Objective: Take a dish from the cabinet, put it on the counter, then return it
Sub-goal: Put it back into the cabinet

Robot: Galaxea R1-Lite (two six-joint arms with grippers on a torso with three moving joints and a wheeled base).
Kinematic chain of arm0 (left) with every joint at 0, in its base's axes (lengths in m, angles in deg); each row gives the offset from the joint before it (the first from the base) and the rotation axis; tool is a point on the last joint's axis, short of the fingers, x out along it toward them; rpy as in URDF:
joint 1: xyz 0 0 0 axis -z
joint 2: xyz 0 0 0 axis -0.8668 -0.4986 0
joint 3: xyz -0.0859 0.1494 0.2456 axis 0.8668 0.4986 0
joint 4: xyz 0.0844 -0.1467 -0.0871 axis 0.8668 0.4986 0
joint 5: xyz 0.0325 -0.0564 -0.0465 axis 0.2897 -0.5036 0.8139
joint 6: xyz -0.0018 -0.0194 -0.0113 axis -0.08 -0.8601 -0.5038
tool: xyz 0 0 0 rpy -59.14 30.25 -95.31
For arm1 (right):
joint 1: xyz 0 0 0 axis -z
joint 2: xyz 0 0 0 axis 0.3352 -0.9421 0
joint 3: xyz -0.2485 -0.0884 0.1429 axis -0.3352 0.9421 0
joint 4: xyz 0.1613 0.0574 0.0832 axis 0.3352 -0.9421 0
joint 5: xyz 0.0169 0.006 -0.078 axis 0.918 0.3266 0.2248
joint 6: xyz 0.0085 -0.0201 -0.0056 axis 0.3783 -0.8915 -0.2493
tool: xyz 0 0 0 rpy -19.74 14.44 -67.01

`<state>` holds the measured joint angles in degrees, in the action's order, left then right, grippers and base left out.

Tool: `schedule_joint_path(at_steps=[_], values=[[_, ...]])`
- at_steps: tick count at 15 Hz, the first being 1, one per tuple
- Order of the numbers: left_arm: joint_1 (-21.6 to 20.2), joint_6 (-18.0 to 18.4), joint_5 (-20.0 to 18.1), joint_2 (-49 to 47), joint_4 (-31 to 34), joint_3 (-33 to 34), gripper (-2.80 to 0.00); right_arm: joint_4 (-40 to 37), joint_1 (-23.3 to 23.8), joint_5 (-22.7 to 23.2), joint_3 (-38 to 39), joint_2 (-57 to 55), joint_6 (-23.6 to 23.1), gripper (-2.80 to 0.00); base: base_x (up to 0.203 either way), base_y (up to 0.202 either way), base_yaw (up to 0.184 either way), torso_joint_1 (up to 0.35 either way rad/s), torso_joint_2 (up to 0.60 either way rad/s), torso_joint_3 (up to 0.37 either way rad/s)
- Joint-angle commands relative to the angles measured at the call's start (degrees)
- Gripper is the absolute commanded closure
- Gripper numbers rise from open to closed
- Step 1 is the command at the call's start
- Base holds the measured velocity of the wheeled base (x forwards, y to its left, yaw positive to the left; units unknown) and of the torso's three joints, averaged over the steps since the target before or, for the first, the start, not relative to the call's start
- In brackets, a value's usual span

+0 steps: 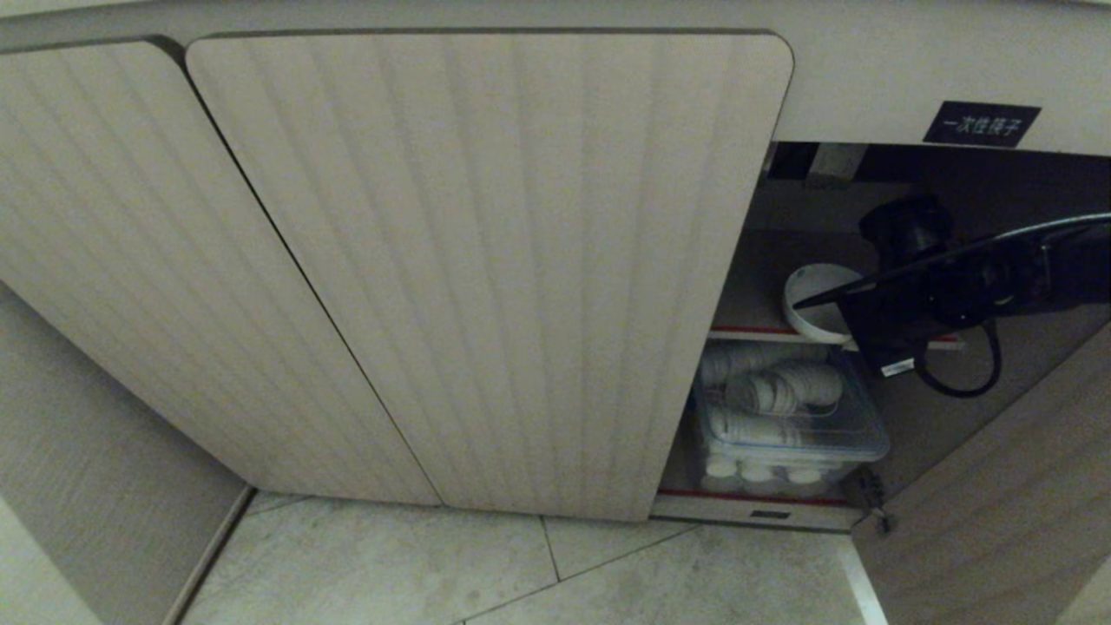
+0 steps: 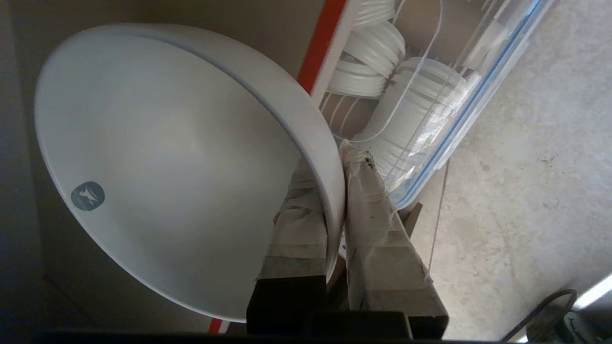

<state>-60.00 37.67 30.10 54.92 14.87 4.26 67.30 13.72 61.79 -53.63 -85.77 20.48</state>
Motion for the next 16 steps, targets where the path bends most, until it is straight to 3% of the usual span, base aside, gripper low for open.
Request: schedule_joint_path(at_steps=[1, 16], values=[[0.0, 0.0, 0.1, 0.0, 0.0, 0.0, 0.00, -0.1, 0.0, 0.2, -1.2, -0.4, 0.5, 0.00, 0.000, 0.000, 0.000, 0.000, 0.00, 0.000], [0.0, 0.0, 0.1, 0.0, 0.0, 0.0, 0.00, 0.0, 0.0, 2.8, -4.0, -2.8, 0.6, 0.00, 0.000, 0.000, 0.000, 0.000, 0.00, 0.000]])
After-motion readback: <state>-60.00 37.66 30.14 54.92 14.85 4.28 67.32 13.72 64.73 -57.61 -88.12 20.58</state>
